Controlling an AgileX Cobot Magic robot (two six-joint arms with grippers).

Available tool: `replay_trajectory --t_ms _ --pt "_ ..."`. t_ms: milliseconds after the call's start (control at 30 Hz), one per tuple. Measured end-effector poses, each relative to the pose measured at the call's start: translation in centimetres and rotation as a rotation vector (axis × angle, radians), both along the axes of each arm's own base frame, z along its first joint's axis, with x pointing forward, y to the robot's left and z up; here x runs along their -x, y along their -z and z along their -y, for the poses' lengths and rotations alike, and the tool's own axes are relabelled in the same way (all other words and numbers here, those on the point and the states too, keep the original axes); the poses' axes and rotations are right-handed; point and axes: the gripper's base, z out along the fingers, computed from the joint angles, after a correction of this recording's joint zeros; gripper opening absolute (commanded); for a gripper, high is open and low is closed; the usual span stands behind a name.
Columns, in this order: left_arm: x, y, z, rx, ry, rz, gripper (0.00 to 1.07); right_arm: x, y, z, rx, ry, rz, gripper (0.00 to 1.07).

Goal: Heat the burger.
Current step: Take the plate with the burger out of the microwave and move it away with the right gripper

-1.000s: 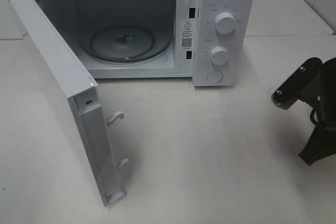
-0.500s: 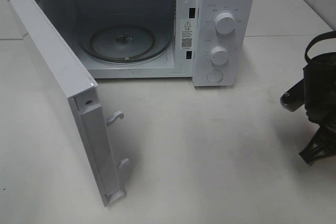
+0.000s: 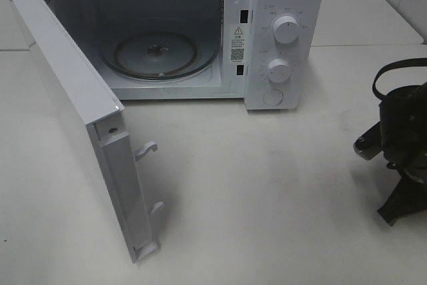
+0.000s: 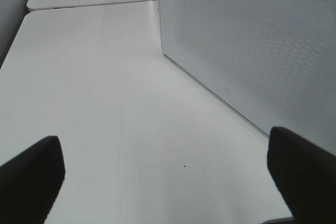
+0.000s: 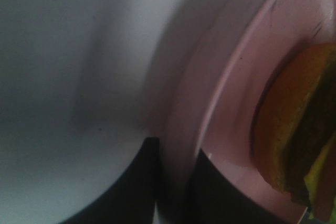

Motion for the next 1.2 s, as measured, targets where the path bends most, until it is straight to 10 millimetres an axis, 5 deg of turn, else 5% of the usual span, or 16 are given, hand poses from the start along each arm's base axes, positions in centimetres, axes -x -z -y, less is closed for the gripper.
replay_trajectory --t_ms 267,433,500,767,1033,1200 --pt "0.0 0.0 0.0 0.0 0.0 0.0 1.0 0.0 1.7 0.0 0.012 0.0 -0.029 0.13" --pt "0.0 0.0 0.0 0.0 0.0 0.0 1.0 0.0 1.9 0.2 0.042 -0.006 -0.044 0.26" --pt "0.0 0.0 0.0 0.0 0.0 0.0 1.0 0.0 1.8 0.3 0.064 -0.007 -0.048 0.48" --pt "0.0 0.0 0.0 0.0 0.0 0.0 1.0 0.1 1.1 0.5 0.094 -0.008 -0.049 0.68" --pt "0.0 0.0 0.0 0.0 0.0 0.0 1.0 0.4 -1.2 0.1 -0.005 -0.011 -0.013 0.73" --pt "0.0 0.0 0.0 0.0 0.0 0.0 1.0 1.1 -4.7 -0.1 -0.116 0.001 0.083 0.73"
